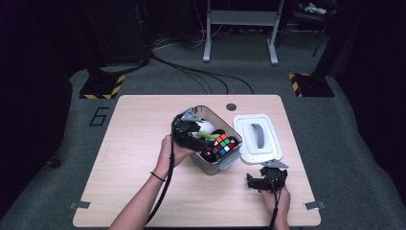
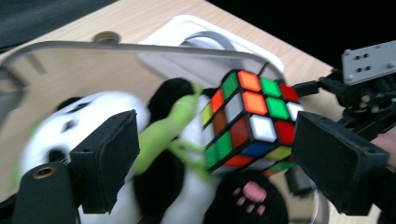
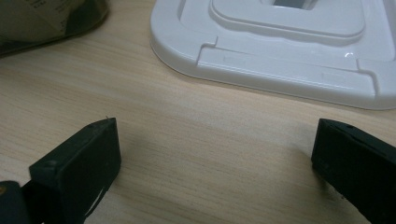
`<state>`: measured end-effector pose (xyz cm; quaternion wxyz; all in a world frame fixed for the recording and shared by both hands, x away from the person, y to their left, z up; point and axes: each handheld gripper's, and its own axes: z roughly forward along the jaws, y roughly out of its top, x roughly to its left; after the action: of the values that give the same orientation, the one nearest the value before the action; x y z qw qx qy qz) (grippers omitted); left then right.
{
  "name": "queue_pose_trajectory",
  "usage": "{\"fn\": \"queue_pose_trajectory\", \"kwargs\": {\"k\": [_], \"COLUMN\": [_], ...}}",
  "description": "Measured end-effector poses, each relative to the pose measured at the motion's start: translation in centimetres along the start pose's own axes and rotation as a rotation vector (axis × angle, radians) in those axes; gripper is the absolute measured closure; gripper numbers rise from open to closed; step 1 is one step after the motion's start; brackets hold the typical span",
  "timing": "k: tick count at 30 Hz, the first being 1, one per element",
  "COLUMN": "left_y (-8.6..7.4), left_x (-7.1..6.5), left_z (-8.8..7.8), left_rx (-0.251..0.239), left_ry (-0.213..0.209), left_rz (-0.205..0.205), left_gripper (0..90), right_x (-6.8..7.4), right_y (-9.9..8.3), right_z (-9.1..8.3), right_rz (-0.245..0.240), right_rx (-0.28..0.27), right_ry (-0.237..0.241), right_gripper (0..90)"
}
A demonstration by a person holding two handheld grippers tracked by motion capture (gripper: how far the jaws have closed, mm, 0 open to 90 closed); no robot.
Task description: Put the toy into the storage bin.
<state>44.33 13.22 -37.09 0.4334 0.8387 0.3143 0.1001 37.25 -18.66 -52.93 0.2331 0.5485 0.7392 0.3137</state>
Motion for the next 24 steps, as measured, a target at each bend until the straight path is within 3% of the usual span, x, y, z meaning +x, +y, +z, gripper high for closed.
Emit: {"fn": "queue_pose_trajectory", "kwargs": {"k": [7,15,24], "left_y": [-2.1,-5.2,-10.9], "left_x": [1.8,4.1,7.6], "left_z": [-2.6,-4.9,-5.8], "left_rx": [-0.005,-0.001,0.119], "left_ry": [0.076,0.164,0.300], "left_rz": [-0.025,-0.082,-0.162], "left_gripper": [13.0,9.3,4.4], "right_x": [0.0,0.0,0.0], "right_y": [0.0,0.0,0.0], "right_z": [0.0,0.0,0.0], "right_rz": [0.001,0.000,0.005], "right_rx": [0.000,0.000,0.003], "right_ry": [0.000,0.000,-0.002], "right_gripper": [0.4,0.3,0.0]}}
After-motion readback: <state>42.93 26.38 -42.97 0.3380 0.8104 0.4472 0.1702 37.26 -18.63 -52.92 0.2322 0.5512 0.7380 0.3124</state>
